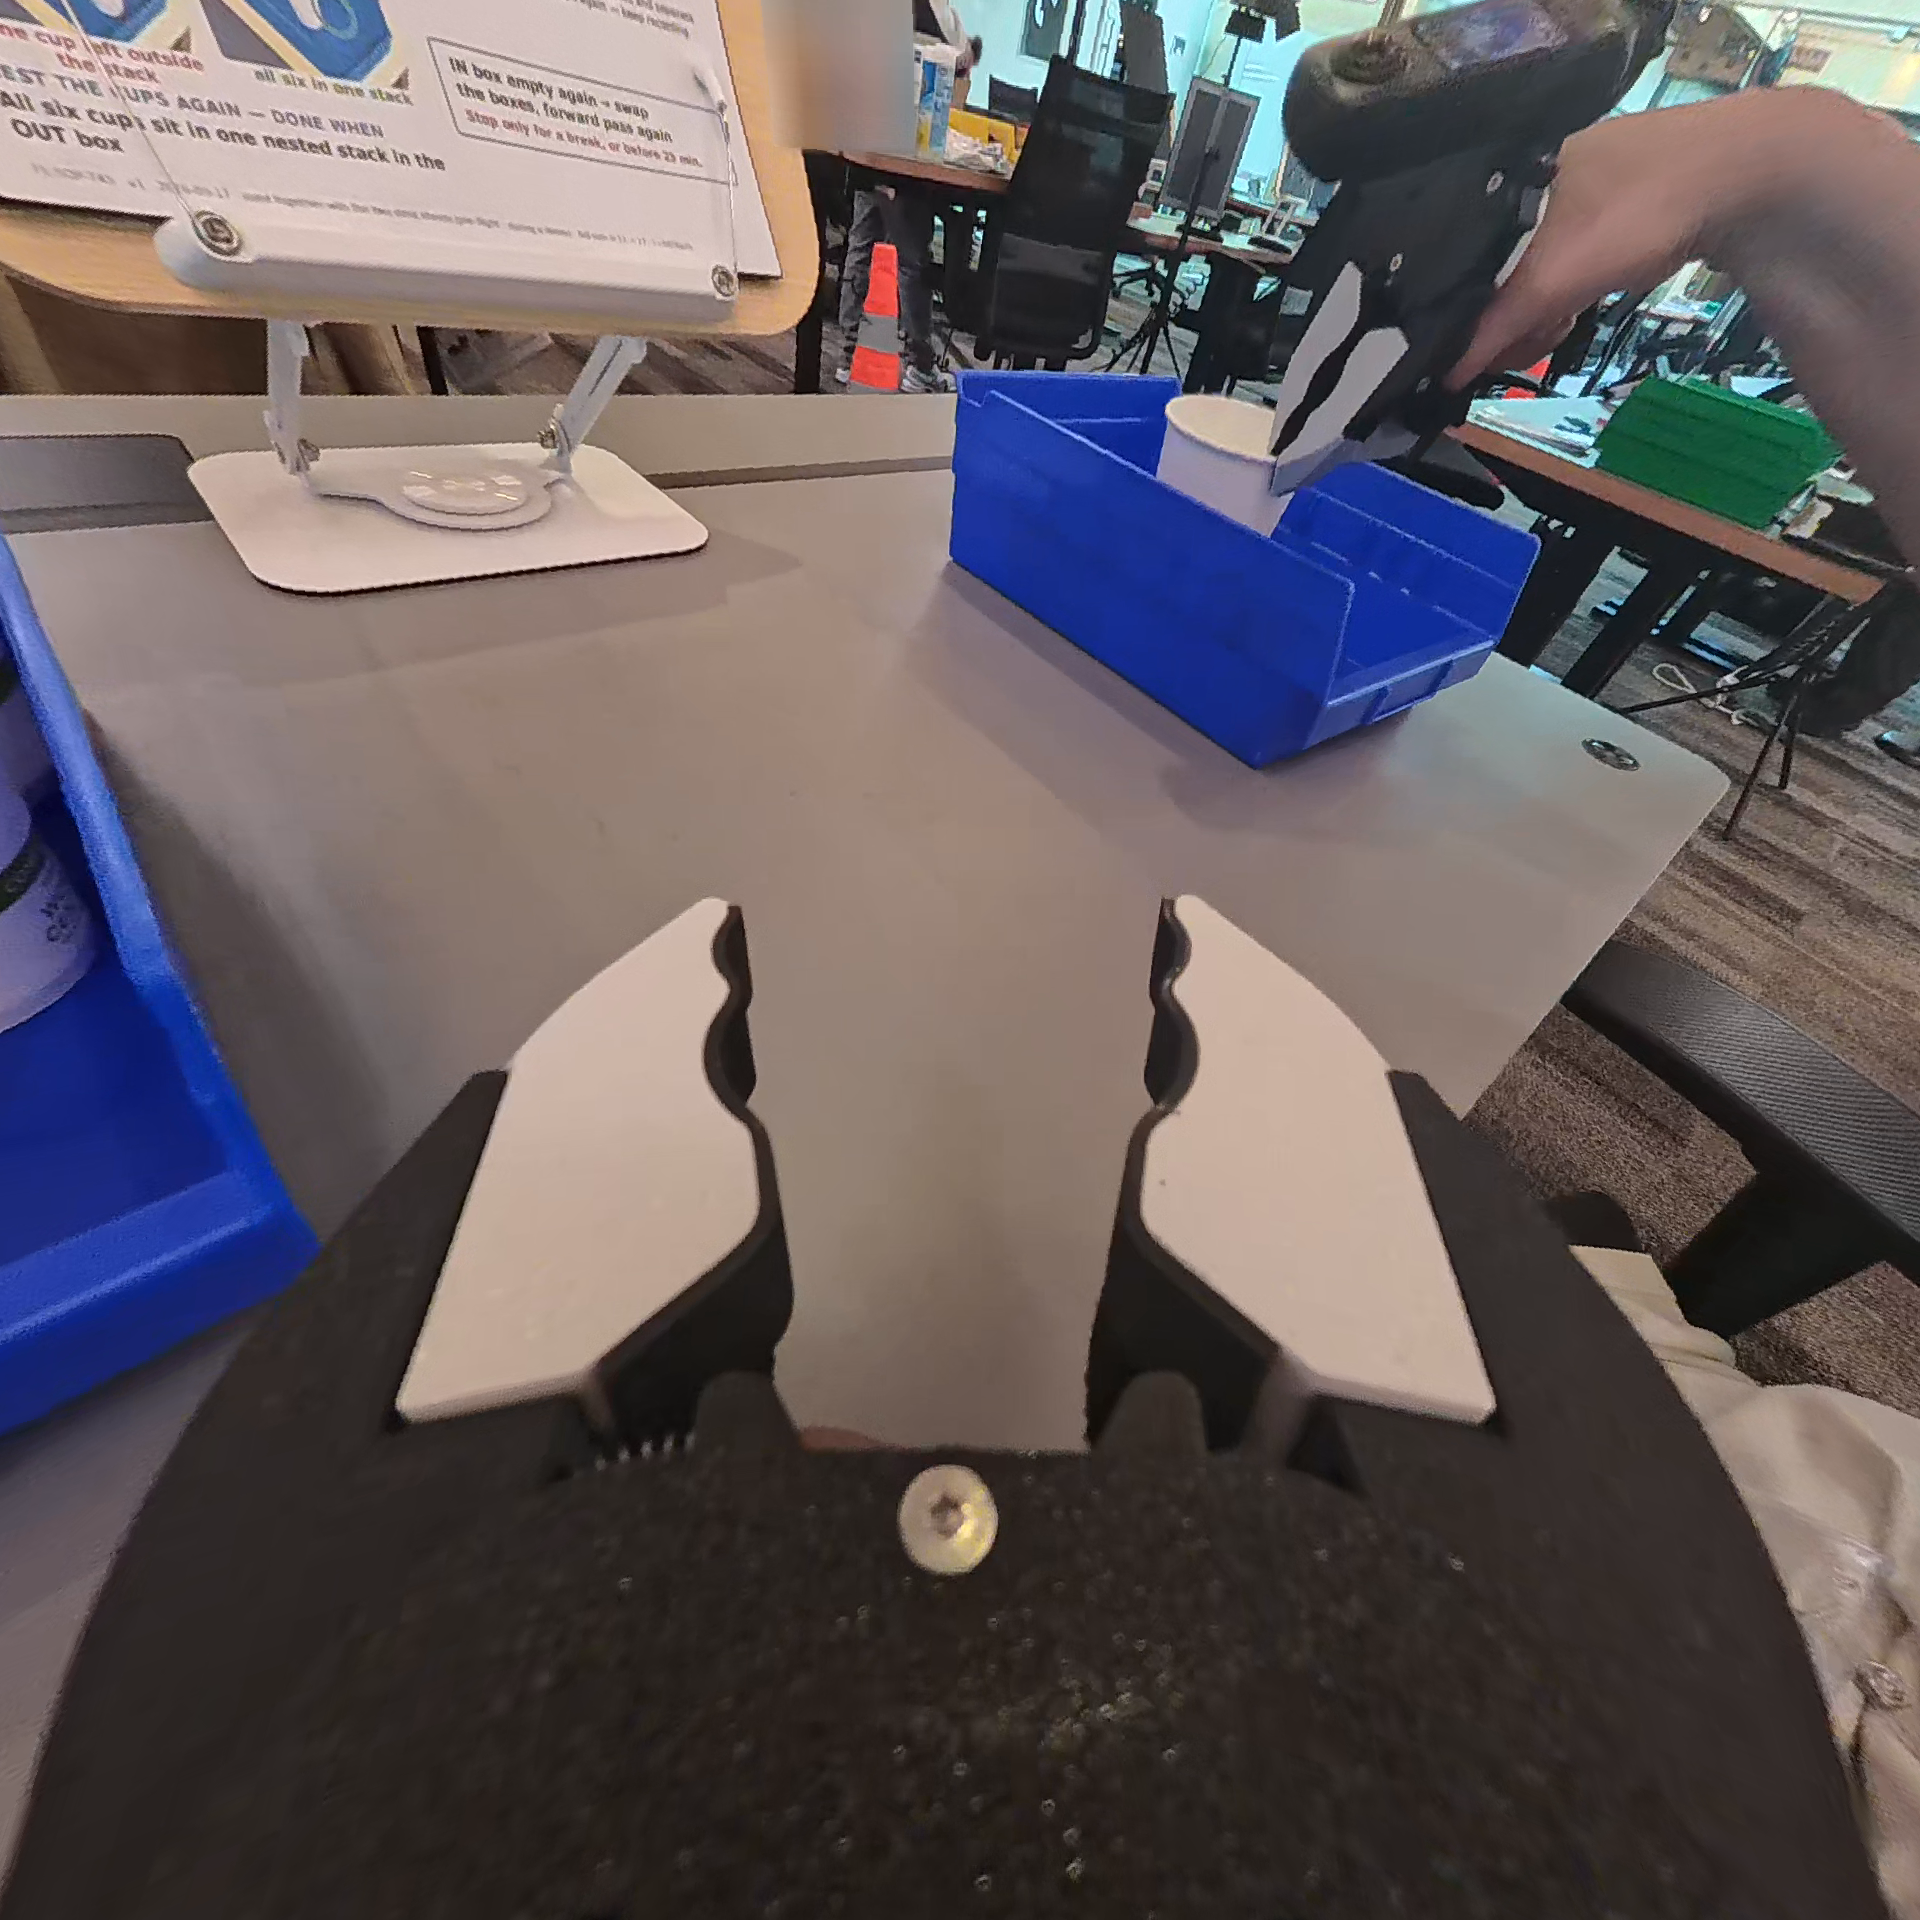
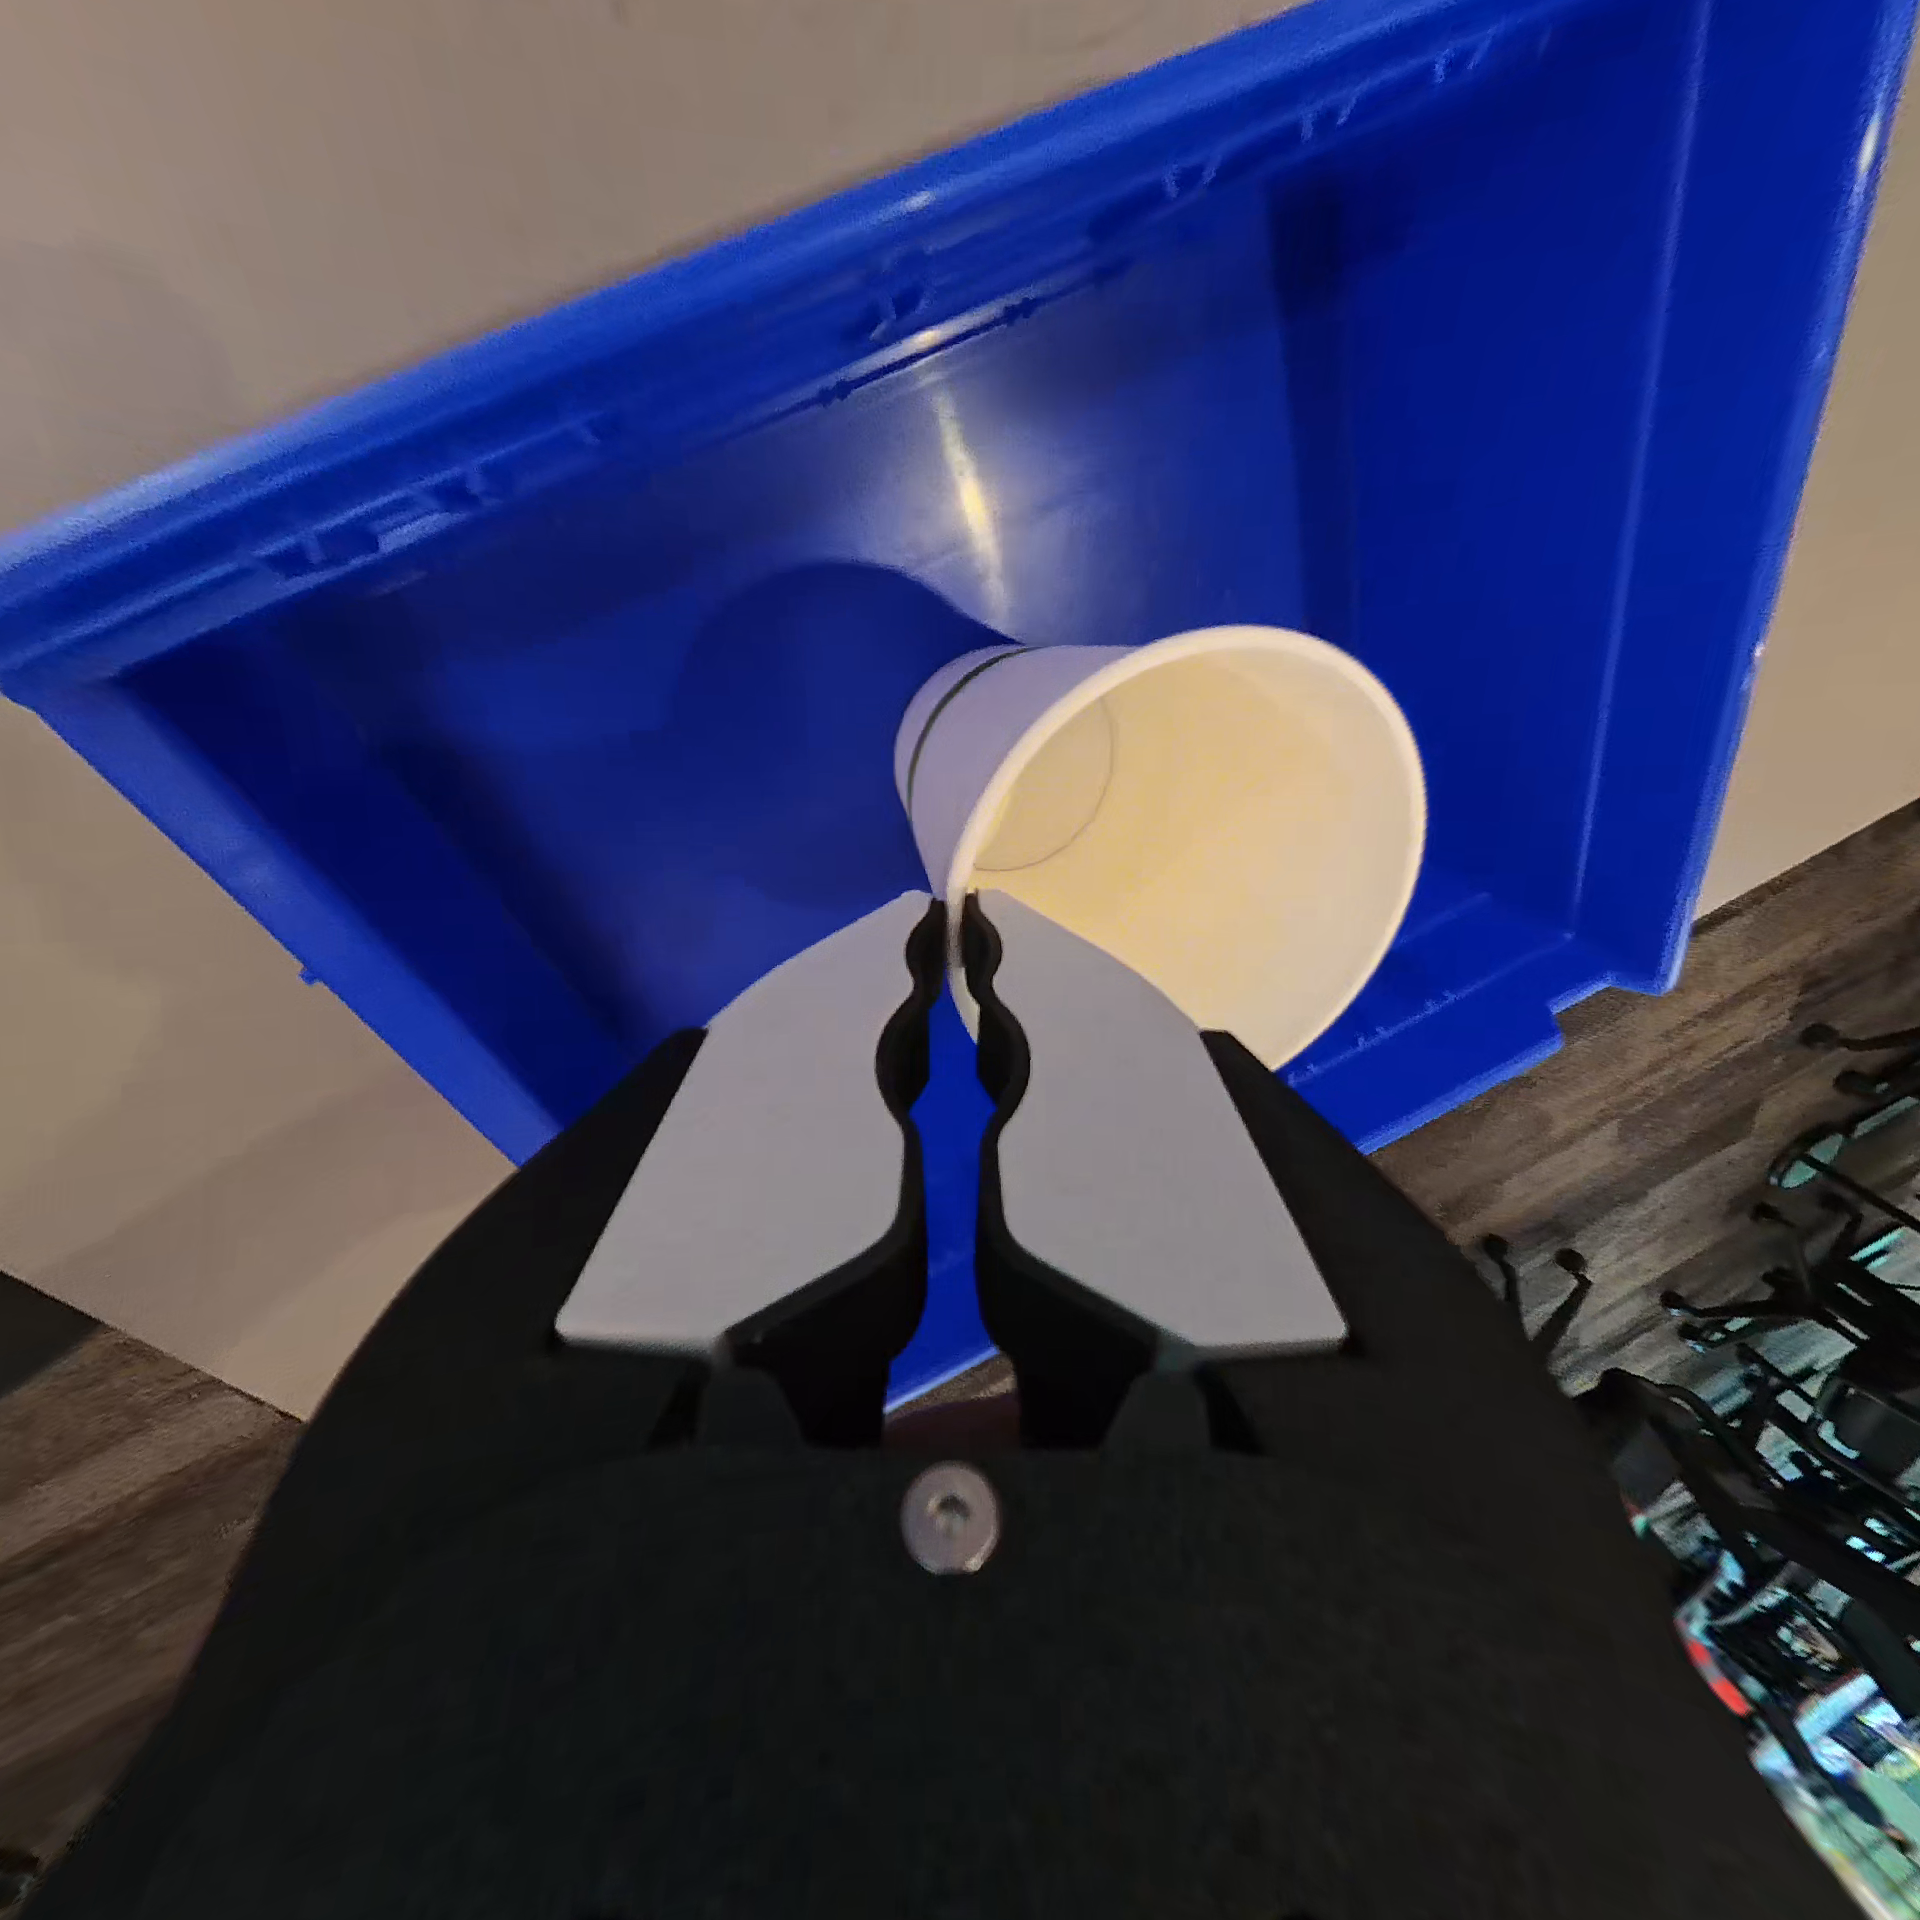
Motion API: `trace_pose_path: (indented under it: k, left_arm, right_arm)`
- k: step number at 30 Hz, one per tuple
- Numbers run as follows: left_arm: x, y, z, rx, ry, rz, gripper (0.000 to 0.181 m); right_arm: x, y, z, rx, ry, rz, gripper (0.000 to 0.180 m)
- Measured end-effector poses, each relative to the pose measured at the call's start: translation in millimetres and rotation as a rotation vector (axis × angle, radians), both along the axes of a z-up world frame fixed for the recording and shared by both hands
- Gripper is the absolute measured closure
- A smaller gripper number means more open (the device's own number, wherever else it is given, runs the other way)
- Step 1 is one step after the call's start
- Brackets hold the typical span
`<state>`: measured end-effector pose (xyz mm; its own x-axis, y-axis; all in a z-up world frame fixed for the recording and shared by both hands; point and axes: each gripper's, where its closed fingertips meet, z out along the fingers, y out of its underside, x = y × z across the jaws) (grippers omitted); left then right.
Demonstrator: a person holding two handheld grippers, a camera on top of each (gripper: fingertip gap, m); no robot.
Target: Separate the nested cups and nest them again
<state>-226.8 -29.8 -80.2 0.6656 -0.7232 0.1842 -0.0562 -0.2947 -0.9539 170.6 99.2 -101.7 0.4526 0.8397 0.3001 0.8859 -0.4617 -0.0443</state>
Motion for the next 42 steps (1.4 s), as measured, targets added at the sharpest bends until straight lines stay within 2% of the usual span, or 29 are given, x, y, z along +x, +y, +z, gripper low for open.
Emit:
trace_pose_path:
  k: [1, 4, 7, 9, 11, 14, 16, 18, 21, 24, 28, 33, 34, 35, 37, 42]
  left_arm:
    - [0.5, 0.4, -1.2, -0.003, 0.002, 0.001, 0.106]
    - [0.5, 0.7, -4.1, -0.014, 0.007, 0.005, 0.106]
    - [-7.3, 3.7, -2.5, 0.005, 0.024, 0.047, 0.106]
    - [-18.5, 6.3, 0.3, 0.019, 0.029, 0.099, 0.106]
    - [-36.4, 8.3, 0.6, 0.022, 0.029, 0.175, 0.105]
    - [-76.4, 10.4, -6.2, 0.006, 0.03, 0.33, 0.103]
    - [-111.5, 12.1, -9.4, 0.019, 0.028, 0.462, 0.101]
    - [-150.8, 15.7, -8.4, 0.049, 0.03, 0.604, 0.097]
    - [-203.1, 32.5, -4.7, 0.074, 0.032, 0.774, 0.092]
    - [-224.5, 58.6, -4.3, 0.043, 0.022, 0.816, 0.087]
    - [-247.5, 96.6, -17.2, 0.022, 0.142, 0.909, 0.082]
    - [-249.1, 126.5, -38.7, -0.04, 0.158, 0.915, 0.082]
    - [-247.7, 129.6, -38.6, -0.037, 0.138, 0.912, 0.084]
    - [-247.4, 131.3, -38.0, -0.035, 0.123, 0.912, 0.095]
    - [-247.3, 133.3, -38.0, -0.04, 0.123, 0.904, 0.097]
    - [-238.3, 126.8, -31.5, -0.03, 0.097, 0.765, 0.1]
  right_arm:
    - [0.3, 0.1, 0.2, -0.001, 0.014, -0.011, 0.175]
    - [1.1, -0.8, 12.5, 0.065, 0.031, -0.026, 0.152]
    - [-13.0, -8.3, 55.2, 0.309, 0.121, -0.016, 0.145]
    - [-40.0, -27.3, 86.6, 0.519, 0.309, -0.019, 0.145]
    - [-84.7, -64.7, 99.8, 0.648, 0.607, 0.003, 0.146]
    - [-129.3, -122.6, 78.6, 0.667, 1.004, -0.117, 0.149]
    - [-152.5, -156.9, 46.1, 0.571, 1.117, -0.154, 0.134]
    - [-164.7, -178.6, 25.6, 0.544, 1.181, -0.187, 0.131]
    - [-180.0, -201.3, 3.8, 0.473, 1.215, -0.177, 0.132]
    - [-186.9, -206.2, -14.1, 0.452, 1.161, -0.148, 0.134]
    - [-193.1, -207.6, -16.0, 0.429, 1.167, -0.134, 0.134]
    - [-199.8, -211.3, -15.9, 0.37, 1.23, -0.138, 0.135]
    - [-200.3, -211.5, -17.2, 0.36, 1.231, -0.139, 0.135]
    - [-201.2, -211.9, -18.6, 0.347, 1.236, -0.142, 0.135]
    - [-202.4, -212.1, -20.1, 0.332, 1.244, -0.148, 0.135]
    - [-203.0, -211.4, -18.3, 0.341, 1.242, -0.12, 0.135]
